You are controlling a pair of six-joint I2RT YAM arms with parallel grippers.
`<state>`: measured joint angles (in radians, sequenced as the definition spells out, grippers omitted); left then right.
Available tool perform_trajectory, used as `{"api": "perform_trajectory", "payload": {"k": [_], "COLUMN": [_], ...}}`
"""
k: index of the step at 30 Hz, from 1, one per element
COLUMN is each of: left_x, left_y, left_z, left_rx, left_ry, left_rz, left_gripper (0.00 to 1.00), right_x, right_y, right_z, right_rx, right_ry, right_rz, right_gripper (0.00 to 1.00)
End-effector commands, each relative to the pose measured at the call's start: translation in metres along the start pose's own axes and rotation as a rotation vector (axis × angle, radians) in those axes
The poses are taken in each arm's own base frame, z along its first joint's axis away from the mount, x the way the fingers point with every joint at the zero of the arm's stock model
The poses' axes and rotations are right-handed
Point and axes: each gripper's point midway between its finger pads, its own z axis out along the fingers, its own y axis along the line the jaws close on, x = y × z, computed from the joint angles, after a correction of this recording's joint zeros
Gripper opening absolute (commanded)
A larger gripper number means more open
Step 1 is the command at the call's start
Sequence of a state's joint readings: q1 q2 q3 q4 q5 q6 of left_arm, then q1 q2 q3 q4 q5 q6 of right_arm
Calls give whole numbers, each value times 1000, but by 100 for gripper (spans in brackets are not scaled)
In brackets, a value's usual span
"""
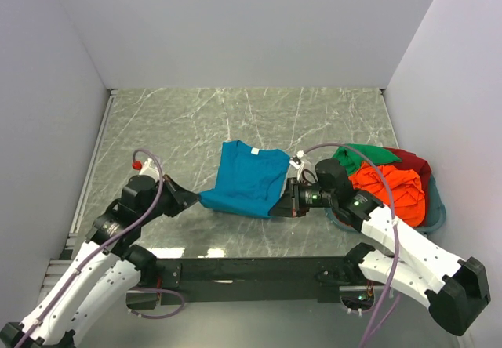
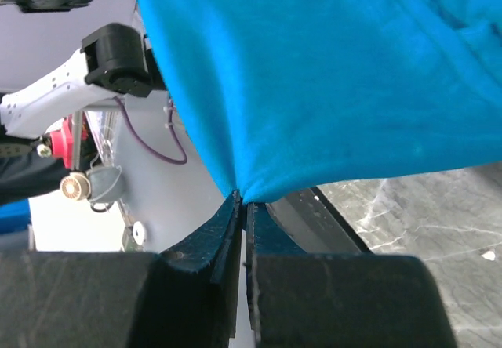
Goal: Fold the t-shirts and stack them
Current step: Fold the tshirt
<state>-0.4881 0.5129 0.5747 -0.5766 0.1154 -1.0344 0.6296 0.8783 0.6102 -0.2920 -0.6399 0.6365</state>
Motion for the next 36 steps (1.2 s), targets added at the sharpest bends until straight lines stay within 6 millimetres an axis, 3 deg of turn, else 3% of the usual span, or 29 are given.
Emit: {"api": "perform_trajectory", "payload": {"k": [1, 9, 19, 27, 36], "left_x": [-26, -44, -65, -60, -63], "left_y": [-12, -31, -33, -19, -20], "left_z": [-5, 9, 11, 3, 0], "left_rx": [-21, -27, -88, -118, -106], "left_ry": [-98, -118, -188, -202, -222], "left_rz": [0, 12, 11, -15, -12], "left_gripper": [1, 1, 1, 1, 1], "right_x": [-15, -50, -74, -58, -45], "right_y": [4, -25, -11, 5, -3], "right_z": [0, -1, -14, -5, -7], "right_rx": [-41, 100, 107, -46, -34], "right_ry": [-74, -179, -225, -161, -160], "right_rz": [-6, -27, -89, -61, -28], "right_gripper": [0, 0, 0, 0, 0]}}
